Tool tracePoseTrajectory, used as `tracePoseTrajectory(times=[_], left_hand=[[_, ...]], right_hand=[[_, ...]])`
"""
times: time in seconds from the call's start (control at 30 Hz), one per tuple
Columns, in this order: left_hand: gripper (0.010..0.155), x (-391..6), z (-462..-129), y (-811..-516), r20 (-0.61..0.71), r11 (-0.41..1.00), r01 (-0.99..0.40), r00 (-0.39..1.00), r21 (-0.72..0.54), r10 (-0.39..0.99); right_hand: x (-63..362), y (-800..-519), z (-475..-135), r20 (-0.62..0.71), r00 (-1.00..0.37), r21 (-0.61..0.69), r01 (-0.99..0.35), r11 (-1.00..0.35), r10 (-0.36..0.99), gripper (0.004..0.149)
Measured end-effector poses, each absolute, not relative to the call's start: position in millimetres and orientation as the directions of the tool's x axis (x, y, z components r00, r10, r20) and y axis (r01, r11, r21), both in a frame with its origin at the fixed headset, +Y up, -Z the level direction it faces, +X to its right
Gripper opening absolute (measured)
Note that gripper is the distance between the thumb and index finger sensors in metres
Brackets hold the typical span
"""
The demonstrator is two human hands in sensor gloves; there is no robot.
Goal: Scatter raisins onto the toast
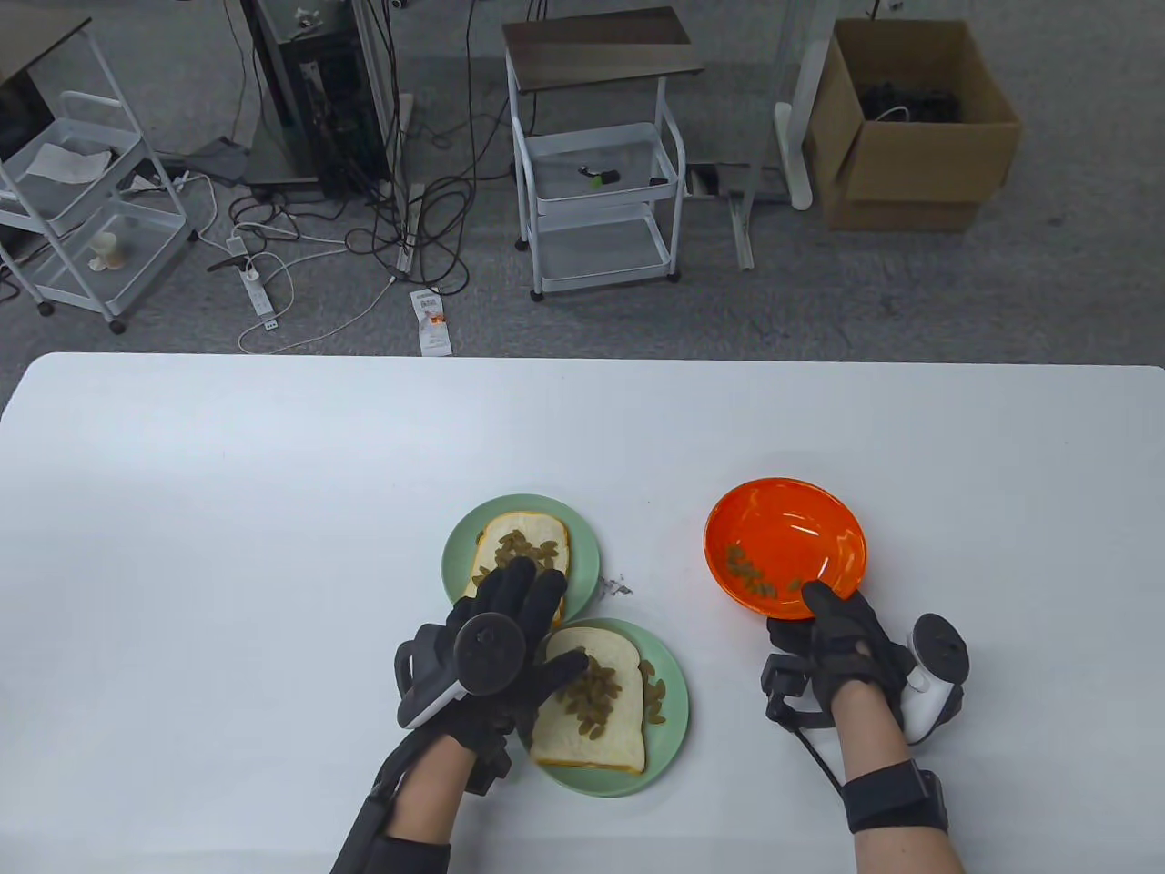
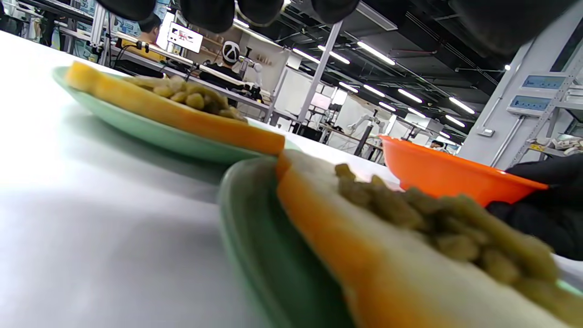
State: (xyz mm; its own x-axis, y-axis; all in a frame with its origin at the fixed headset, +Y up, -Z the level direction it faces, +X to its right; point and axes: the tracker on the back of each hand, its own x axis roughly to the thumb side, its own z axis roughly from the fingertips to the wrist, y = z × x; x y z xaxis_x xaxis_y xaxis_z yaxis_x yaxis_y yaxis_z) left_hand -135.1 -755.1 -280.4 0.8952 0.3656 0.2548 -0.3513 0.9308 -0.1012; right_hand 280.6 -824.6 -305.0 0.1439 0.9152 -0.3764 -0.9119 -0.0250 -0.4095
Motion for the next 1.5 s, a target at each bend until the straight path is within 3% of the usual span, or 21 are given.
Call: tracePoseTrajectory(times=[0.37, 0.7, 0.87, 1.0, 1.13, 1.27, 1.37, 1.5], left_hand=[[0.088, -145, -285, -757, 0.244, 0.921, -0.370, 0.888, -0.122, 0.389], [0.088, -147, -285, -757, 0.248, 0.922, -0.363, 0.889, -0.132, 0.385], [0.088, -147, -285, -757, 0.252, 0.922, -0.363, 0.888, -0.133, 0.386], [0.088, -147, -285, -758, 0.249, 0.923, -0.362, 0.889, -0.134, 0.385], [0.090, -148, -285, -756, 0.250, 0.917, -0.376, 0.882, -0.135, 0.399], [0.094, -151, -285, -753, 0.269, 0.908, -0.397, 0.867, -0.134, 0.419], [0.096, -151, -284, -750, 0.296, 0.906, -0.400, 0.857, -0.137, 0.423], [0.098, -151, -282, -745, 0.323, 0.904, -0.406, 0.844, -0.135, 0.428]], right_hand=[[298, -825, -302, -0.402, 0.111, -0.467, -0.878, -0.099, 0.909, 0.076], [301, -804, -297, -0.337, -0.116, -0.512, -0.810, -0.285, 0.934, 0.082], [293, -772, -294, -0.165, -0.535, -0.593, -0.617, -0.517, 0.829, 0.081], [272, -754, -293, 0.033, -0.698, -0.579, -0.597, -0.556, 0.716, 0.081], [245, -745, -294, 0.272, -0.737, -0.472, -0.662, -0.582, 0.618, 0.083], [218, -742, -294, 0.527, -0.586, -0.202, -0.790, -0.579, 0.616, 0.083], [201, -744, -293, 0.582, -0.464, 0.026, -0.810, -0.586, 0.668, 0.086], [187, -743, -289, 0.619, -0.444, 0.090, -0.779, -0.620, 0.648, 0.091]])
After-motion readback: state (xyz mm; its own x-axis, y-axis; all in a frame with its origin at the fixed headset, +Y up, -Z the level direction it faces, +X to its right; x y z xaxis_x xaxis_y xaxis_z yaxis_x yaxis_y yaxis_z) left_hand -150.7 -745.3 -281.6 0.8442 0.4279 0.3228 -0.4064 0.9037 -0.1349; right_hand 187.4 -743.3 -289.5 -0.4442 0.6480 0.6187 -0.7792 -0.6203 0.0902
